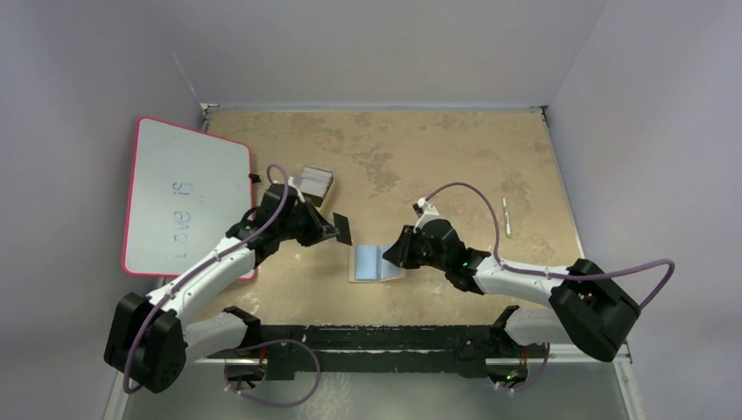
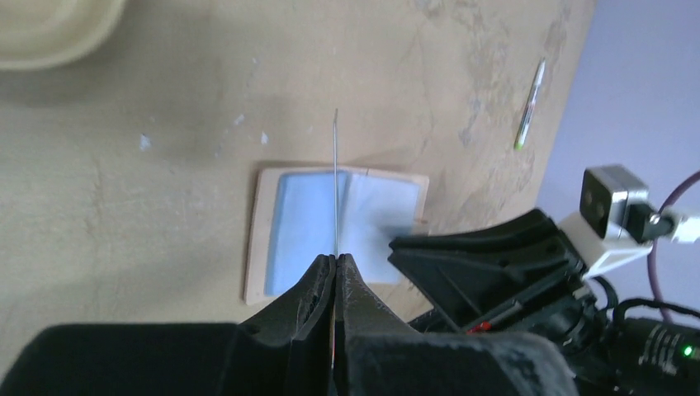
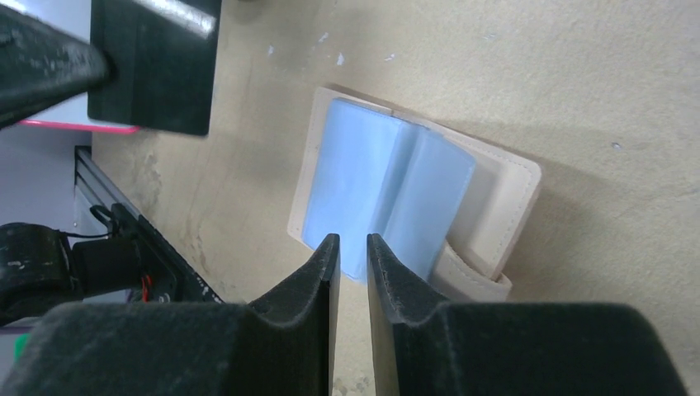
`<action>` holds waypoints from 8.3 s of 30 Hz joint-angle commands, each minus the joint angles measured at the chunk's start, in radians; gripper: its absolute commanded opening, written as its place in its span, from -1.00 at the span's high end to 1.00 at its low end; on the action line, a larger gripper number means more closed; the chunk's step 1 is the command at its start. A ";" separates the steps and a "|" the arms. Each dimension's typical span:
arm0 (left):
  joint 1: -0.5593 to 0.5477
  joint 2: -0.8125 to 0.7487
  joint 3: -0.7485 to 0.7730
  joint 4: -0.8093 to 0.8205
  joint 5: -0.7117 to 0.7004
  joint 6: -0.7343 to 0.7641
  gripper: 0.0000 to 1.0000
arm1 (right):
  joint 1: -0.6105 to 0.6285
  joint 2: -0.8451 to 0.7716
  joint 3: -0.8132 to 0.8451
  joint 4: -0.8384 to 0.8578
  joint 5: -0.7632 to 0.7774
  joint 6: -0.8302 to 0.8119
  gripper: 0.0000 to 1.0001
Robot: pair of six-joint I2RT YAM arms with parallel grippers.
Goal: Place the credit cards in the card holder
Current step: Insert the credit card into the card holder.
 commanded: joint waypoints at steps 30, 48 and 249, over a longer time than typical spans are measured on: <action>-0.201 0.160 -0.240 0.581 0.151 -0.210 1.00 | -0.028 0.041 -0.044 -0.074 0.096 0.014 0.64; -0.252 0.281 -0.200 0.516 0.021 -0.069 1.00 | -0.028 -0.023 -0.047 -0.103 0.124 0.010 0.62; -0.289 0.440 0.095 0.217 -0.062 0.061 0.30 | -0.035 -0.071 0.044 -0.312 0.221 -0.011 0.23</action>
